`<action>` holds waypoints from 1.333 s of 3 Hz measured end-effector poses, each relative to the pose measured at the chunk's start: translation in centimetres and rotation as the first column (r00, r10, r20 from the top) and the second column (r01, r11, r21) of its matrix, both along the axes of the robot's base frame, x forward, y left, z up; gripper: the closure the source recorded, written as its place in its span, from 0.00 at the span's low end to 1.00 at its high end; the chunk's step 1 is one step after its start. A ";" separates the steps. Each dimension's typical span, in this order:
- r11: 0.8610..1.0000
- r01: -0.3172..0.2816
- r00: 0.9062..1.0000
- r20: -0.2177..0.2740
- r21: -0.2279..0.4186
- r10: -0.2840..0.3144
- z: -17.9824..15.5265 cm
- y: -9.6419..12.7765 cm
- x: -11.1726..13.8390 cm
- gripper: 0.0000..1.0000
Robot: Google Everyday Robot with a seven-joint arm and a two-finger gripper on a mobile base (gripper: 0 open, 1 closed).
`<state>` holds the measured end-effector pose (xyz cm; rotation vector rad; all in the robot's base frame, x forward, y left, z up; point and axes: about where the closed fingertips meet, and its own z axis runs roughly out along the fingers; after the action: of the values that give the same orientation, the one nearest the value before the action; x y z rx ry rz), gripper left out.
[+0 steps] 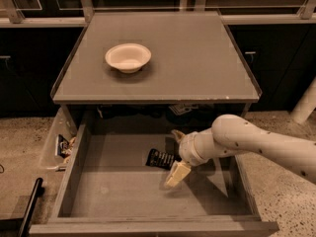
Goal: Pick rxbar chocolate from top drawer and place on counter
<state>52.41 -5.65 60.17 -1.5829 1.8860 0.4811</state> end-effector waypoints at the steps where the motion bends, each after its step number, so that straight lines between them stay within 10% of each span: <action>1: 1.000 -0.001 1.000 -0.009 0.015 0.001 -0.8 0.0 -0.1 0.00; 3: 0.999 0.006 0.999 -0.046 0.045 -0.004 -1.9 -0.4 -0.1 0.00; 4: 0.999 0.006 0.999 -0.046 0.046 -0.004 -1.9 -0.4 -0.1 0.19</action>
Offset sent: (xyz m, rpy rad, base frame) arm -0.0017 -0.0059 -0.0218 0.0450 0.0424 -0.0057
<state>52.27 -6.04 58.23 -1.5494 1.8992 0.5589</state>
